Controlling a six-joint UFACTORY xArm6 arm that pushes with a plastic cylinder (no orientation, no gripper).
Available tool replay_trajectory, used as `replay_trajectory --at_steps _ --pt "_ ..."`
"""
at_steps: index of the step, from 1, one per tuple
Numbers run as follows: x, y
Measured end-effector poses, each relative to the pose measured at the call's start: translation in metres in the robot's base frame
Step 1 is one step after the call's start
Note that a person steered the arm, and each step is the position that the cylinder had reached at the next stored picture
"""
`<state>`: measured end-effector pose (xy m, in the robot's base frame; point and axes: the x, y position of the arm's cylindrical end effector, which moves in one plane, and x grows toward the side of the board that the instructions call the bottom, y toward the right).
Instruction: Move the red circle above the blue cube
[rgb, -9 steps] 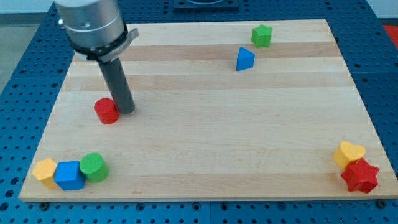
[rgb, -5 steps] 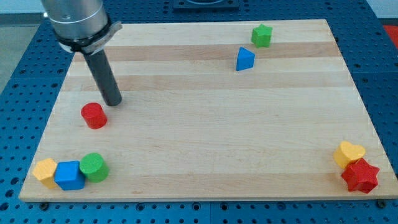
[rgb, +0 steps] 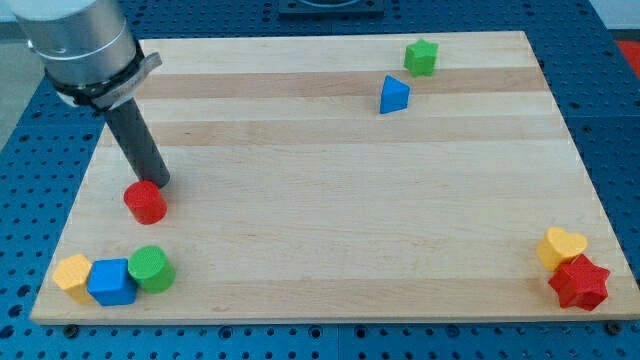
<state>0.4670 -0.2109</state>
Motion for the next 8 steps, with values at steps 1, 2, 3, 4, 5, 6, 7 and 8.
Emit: replay_trajectory --at_steps 1,2,3,4,5,6,7,8 --pt "0.002 0.0" --pt "0.006 0.0" --pt "0.01 0.0" --pt "0.01 0.0" --pt "0.015 -0.003" --pt "0.025 -0.009" --pt "0.036 -0.02" --pt "0.04 -0.027"
